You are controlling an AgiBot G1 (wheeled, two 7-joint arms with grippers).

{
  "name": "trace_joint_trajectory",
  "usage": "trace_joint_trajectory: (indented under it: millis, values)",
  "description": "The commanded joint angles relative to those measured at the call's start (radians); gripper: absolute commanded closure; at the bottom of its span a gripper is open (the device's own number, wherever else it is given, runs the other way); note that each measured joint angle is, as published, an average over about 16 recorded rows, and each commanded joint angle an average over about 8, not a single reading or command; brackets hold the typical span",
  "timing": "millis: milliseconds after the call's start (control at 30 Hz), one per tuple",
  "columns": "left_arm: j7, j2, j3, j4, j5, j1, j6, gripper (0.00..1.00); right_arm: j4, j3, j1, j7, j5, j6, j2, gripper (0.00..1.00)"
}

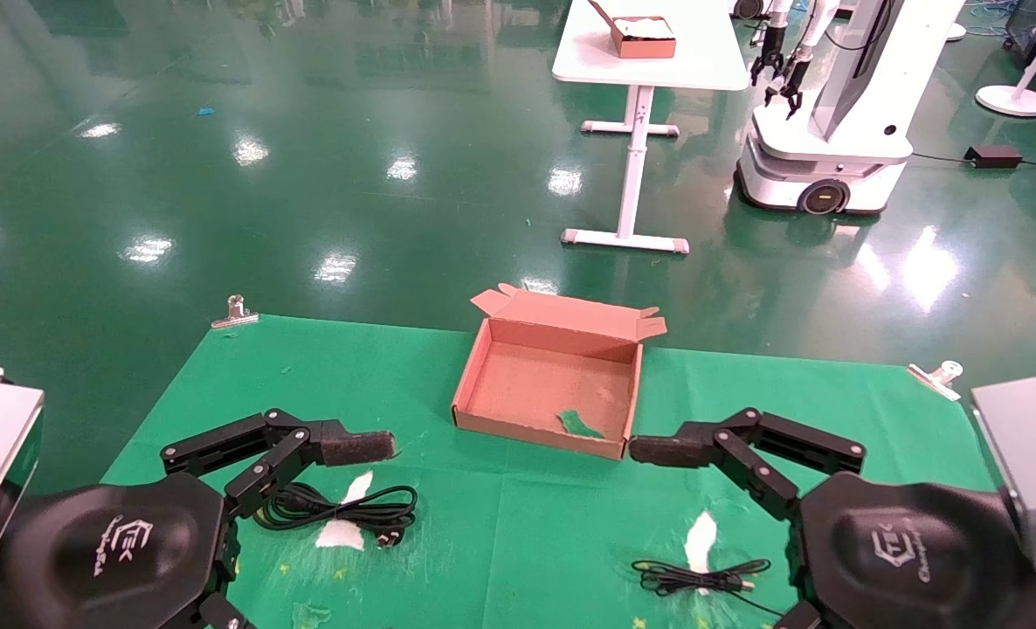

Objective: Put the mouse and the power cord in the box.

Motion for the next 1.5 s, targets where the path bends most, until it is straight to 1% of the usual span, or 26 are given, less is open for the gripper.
trace_joint_trajectory:
  millis: [33, 1300, 1500]
  values:
    - [0.000, 0.000, 0.000, 0.000, 0.000, 0.000, 0.000, 0.00, 0.000, 0.000, 0.000, 0.000, 0.000, 0.000, 0.000, 0.00]
    - [0.000, 0.000, 0.001, 0.000, 0.001, 0.000, 0.000, 0.00, -0.002, -0.001, 0.002, -0.002, -0.001, 0.001, -0.001, 0.00]
    - [0.005, 0.005, 0.015, 0.003, 0.035, -0.011, -0.002, 0.00, -0.014, -0.002, 0.003, -0.008, -0.009, -0.007, 0.003, 0.00]
